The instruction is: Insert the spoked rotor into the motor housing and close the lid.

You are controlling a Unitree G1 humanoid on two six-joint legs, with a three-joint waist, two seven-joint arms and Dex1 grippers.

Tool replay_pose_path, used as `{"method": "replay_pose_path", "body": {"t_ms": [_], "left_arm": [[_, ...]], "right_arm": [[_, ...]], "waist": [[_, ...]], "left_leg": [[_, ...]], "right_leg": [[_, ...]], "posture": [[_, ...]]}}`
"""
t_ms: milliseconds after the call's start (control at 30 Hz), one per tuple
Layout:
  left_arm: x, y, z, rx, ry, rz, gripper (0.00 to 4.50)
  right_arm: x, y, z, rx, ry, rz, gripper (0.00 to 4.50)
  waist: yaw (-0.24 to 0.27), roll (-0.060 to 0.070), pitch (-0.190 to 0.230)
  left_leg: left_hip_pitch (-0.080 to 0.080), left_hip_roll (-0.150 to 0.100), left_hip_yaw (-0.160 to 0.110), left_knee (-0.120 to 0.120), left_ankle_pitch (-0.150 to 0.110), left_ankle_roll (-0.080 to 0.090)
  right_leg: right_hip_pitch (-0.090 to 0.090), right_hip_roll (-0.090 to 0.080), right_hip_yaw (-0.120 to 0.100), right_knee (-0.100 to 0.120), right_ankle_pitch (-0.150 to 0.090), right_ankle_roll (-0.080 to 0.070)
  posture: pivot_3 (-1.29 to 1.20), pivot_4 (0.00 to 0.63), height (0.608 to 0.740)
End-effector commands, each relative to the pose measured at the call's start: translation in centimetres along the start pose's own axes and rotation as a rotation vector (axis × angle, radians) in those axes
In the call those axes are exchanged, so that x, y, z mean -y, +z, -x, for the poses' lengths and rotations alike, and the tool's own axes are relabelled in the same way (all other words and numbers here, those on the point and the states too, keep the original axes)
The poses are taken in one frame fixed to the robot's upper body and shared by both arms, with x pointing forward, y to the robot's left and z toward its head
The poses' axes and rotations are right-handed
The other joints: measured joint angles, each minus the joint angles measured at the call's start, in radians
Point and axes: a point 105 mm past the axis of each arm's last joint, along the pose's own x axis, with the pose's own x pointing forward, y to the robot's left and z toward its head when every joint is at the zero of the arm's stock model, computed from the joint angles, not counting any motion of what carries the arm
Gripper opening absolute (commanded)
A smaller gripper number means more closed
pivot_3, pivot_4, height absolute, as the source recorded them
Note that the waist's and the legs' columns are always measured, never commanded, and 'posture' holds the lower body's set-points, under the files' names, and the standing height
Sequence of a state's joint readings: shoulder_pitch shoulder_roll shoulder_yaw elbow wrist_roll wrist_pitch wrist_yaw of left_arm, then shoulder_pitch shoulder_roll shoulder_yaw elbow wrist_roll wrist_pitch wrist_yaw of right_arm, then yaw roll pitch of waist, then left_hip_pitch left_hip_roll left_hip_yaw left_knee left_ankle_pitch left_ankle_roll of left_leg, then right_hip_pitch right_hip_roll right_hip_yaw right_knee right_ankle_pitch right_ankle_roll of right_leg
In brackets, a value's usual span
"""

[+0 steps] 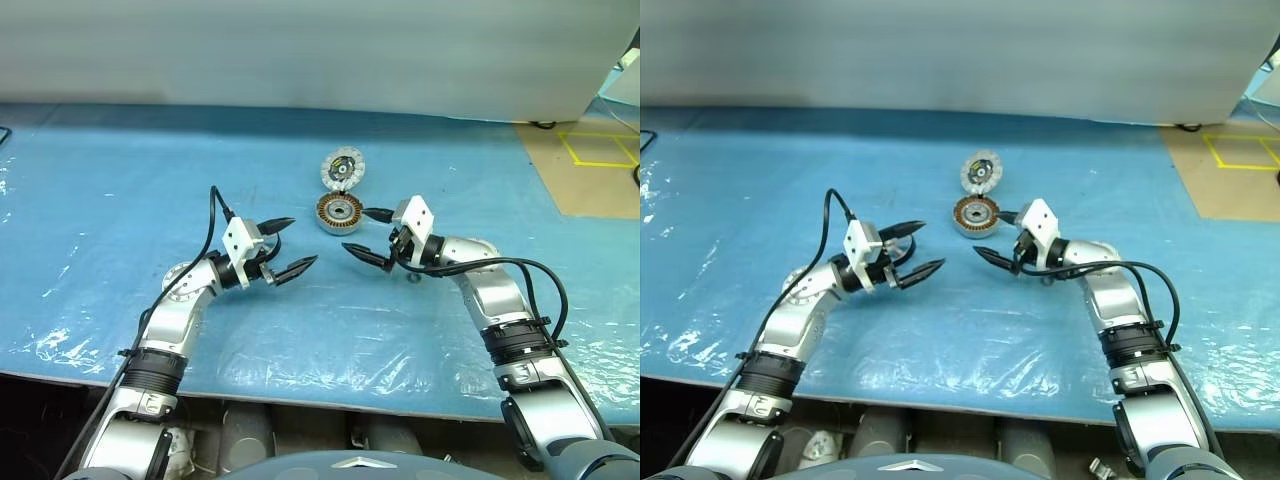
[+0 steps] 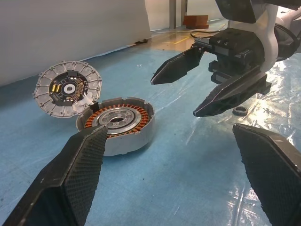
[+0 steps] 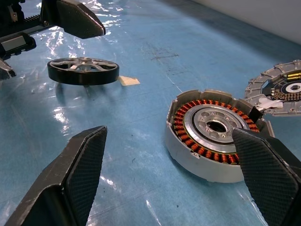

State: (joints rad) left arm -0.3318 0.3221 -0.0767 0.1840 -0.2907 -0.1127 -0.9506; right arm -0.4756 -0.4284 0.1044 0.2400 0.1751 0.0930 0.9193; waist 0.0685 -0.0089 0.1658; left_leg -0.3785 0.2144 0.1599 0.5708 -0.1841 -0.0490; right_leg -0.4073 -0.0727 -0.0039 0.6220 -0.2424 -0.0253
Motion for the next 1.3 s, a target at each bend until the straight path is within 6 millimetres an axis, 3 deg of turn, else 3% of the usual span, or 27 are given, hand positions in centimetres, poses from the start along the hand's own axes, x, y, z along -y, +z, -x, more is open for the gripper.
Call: {"method": "replay_pose_path", "body": {"t_ms": [33,267,500,767,900,1300], "left_arm": [[-0.2,1.0,0.0,0.027,0.000,-0.036,4.50],[-0.4,1.0,0.2,0.025,0.013,-0.036,4.50],[-0.3,0.5,1.9,0.001,0.043,-0.027,4.50],[-0.7,0.6,2.7,-0.012,0.076,-0.036,4.50],[-0.5,0.6,2.7,-0.011,0.082,-0.036,4.50],[-0.3,0.4,2.7,-0.019,0.079,-0.027,4.50]], "right_arm": [[0.1,1.8,-0.3,0.055,0.003,0.059,4.47],[-0.5,3.3,-1.3,0.058,0.037,0.148,4.47],[-0.5,4.0,-3.8,-0.077,0.081,0.212,4.47],[1.0,2.3,-5.8,-0.314,0.107,0.349,4.47],[1.7,1.6,-6.1,-0.358,0.096,0.390,4.47],[1.5,2.7,-6.0,-0.304,0.111,0.427,4.47]], "waist": [[0.000,0.000,0.000],[-0.001,0.000,0.000],[-0.006,0.000,0.000],[0.000,0.000,0.000],[-0.001,0.000,0.000],[-0.002,0.000,0.000]], "left_leg": [[0.000,0.000,0.000,0.000,0.000,0.000],[0.000,0.000,0.000,0.000,0.000,0.000],[0.000,0.000,0.000,0.000,0.000,0.000],[0.000,0.000,0.000,0.000,0.000,0.000],[-0.001,0.000,0.000,0.000,0.000,0.000],[-0.001,0.000,0.000,0.000,0.000,0.000]], "right_leg": [[0.000,0.000,0.000,0.000,0.000,0.000],[0.000,0.000,0.000,0.000,0.000,0.000],[-0.001,0.000,0.000,0.000,0.000,0.000],[-0.001,0.000,0.000,0.000,0.000,0.000],[-0.001,0.000,-0.001,0.001,0.000,0.000],[-0.002,0.000,0.000,0.001,0.000,0.000]], "posture": [[0.00,0.150,0.740],[0.00,0.150,0.740],[0.00,0.150,0.740],[0.00,0.150,0.740],[0.00,0.150,0.740],[0.00,0.150,0.740]]}}
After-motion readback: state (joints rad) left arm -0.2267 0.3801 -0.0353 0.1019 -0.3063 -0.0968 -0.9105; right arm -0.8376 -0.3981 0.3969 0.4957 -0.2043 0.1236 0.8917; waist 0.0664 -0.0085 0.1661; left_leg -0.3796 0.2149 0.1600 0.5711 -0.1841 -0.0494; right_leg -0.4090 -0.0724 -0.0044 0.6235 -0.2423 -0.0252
